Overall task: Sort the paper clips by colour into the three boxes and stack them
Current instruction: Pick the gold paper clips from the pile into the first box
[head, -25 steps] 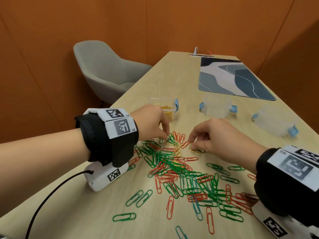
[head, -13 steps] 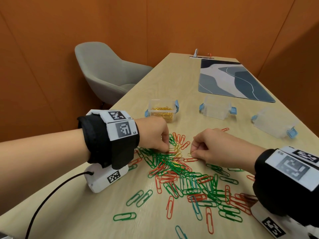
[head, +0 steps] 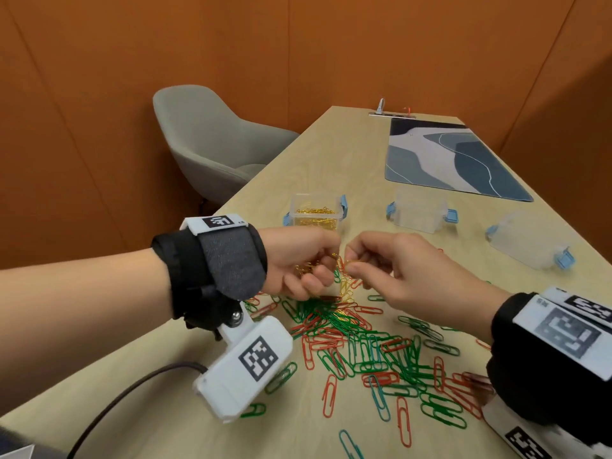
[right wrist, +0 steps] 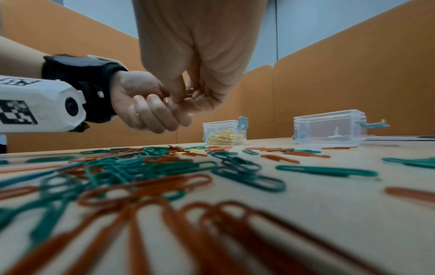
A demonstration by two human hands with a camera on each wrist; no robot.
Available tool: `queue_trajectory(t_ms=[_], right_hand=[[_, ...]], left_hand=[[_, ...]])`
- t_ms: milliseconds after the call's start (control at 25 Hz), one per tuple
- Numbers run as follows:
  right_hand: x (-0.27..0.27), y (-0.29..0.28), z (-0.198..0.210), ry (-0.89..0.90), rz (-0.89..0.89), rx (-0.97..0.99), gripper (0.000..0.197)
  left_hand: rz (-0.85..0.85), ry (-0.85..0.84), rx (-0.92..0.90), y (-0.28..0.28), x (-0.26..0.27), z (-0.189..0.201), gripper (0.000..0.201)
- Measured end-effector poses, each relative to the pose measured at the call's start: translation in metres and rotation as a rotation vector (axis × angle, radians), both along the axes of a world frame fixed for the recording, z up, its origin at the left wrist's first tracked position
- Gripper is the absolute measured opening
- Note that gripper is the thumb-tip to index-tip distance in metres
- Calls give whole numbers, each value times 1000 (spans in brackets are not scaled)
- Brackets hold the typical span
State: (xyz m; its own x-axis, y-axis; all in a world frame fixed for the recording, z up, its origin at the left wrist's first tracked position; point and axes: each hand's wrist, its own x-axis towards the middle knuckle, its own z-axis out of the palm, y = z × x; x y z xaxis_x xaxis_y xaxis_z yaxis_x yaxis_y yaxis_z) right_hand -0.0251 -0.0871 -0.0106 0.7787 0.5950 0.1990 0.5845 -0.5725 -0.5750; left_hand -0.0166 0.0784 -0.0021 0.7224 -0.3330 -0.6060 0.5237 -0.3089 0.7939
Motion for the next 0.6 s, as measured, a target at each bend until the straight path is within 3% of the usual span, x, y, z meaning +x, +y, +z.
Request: queue_trajectory(t_ms=[120, 280, 360, 480, 600], right_hand=[[-3, 5, 0, -63, 30, 81, 11], [-2, 6, 1, -76, 39, 125, 6], [1, 4, -1, -128, -39, 135, 11], [5, 2, -5, -93, -118, -100, 23], [6, 1, -9, -21, -10, -355, 31]], left_hand=[[18, 70, -209, -9, -2, -5, 25], [104, 39, -223, -7, 0, -8, 23], [148, 16, -210, -1, 3, -3, 19], [148, -21, -86, 5, 5, 9, 16], [-72, -194, 284, 6, 1, 12, 19]])
